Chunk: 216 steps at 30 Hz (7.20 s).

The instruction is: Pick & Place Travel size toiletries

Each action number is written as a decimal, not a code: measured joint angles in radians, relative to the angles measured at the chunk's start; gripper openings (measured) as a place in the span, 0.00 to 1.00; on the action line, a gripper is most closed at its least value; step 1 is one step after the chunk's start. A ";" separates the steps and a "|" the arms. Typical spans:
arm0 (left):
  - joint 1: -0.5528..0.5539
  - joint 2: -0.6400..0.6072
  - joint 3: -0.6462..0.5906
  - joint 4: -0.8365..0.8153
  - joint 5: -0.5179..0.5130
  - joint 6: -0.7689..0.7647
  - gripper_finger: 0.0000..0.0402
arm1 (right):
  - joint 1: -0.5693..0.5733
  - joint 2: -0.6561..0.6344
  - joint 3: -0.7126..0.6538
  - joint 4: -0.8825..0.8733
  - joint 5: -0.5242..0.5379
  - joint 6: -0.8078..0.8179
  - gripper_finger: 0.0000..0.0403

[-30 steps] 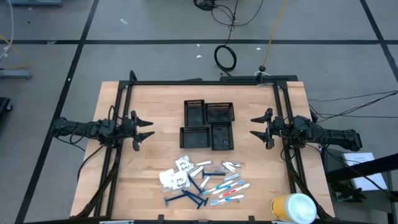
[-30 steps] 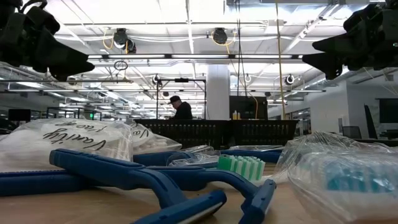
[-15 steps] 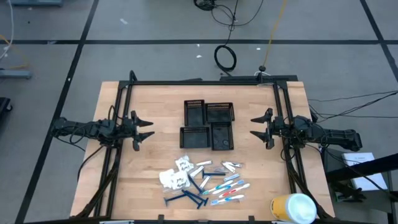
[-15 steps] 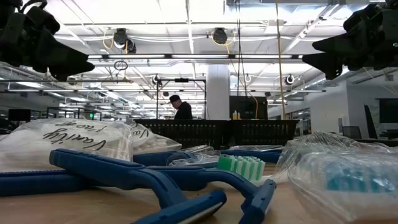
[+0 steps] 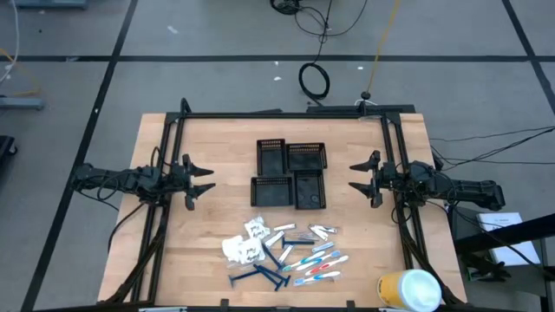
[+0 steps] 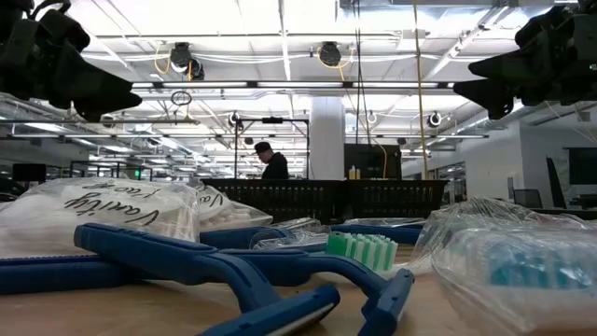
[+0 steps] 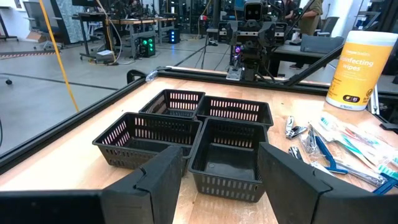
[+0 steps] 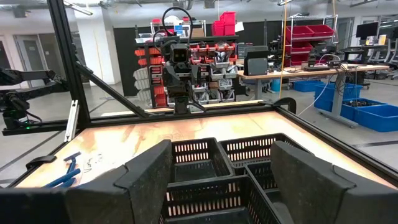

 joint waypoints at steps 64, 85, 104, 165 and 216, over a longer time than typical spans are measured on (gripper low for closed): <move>0.000 0.000 0.000 0.003 0.000 0.000 0.52 | 0.655 1.352 0.407 0.054 0.366 0.480 0.61; 0.001 0.000 0.000 0.005 0.000 0.000 0.52 | 0.694 1.509 0.411 0.116 0.401 0.468 0.36; 0.001 0.000 0.000 0.006 0.000 0.000 0.52 | 0.693 1.426 0.404 0.079 0.425 0.437 0.13; 0.014 0.119 -0.066 0.395 -0.169 0.010 0.52 | 0.207 1.166 0.408 0.537 0.310 -0.107 0.12; 0.115 0.312 -0.022 0.442 -0.142 0.008 0.52 | -0.151 1.250 0.505 0.385 0.109 -0.111 0.43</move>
